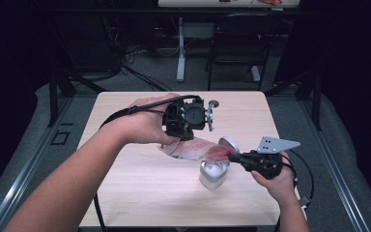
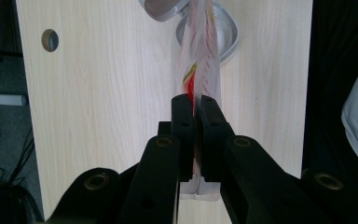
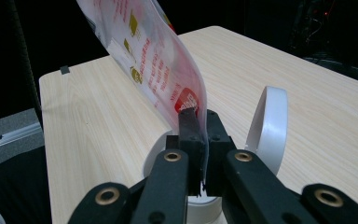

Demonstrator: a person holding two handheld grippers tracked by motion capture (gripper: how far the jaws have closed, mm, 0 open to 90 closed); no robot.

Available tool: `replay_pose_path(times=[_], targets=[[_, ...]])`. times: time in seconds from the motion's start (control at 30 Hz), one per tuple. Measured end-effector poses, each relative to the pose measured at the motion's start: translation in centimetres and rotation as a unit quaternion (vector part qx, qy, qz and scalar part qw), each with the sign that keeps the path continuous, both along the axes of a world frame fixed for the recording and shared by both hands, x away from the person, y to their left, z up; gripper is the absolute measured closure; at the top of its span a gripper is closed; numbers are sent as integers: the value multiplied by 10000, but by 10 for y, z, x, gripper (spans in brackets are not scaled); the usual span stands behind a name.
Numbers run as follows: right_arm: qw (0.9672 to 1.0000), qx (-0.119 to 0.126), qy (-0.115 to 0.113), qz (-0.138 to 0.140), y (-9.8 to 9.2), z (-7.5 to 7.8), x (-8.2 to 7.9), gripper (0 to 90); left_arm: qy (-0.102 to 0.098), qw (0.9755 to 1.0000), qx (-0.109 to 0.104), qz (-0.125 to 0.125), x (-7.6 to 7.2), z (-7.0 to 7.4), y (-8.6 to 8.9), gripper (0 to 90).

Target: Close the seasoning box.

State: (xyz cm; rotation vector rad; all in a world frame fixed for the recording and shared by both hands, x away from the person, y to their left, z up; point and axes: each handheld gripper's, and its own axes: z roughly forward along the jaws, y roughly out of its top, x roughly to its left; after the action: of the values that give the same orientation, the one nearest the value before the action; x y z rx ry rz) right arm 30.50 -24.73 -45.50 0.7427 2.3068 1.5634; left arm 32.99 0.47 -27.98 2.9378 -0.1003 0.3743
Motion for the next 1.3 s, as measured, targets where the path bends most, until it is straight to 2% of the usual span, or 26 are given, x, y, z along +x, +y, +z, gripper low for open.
replay_pose_path(times=[1.07, 1.13, 1.2, 1.3], targets=[[10000, 4, -8, 13, -1, 0, 0, 894, -24, 10000, 65, -50, 0, 2, -2, 871], [10000, 2, -13, 19, -1, 1, 0, 894, -25, 10000, -2, -19, -1, 2, -2, 871], [10000, 17, -16, 6, -1, 1, 0, 894, -25, 10000, 69, -61, -1, 3, -3, 871], [10000, 45, -6, 23, -3, 1, -1, 894, -26, 10000, 63, -69, -2, 4, -4, 871]])
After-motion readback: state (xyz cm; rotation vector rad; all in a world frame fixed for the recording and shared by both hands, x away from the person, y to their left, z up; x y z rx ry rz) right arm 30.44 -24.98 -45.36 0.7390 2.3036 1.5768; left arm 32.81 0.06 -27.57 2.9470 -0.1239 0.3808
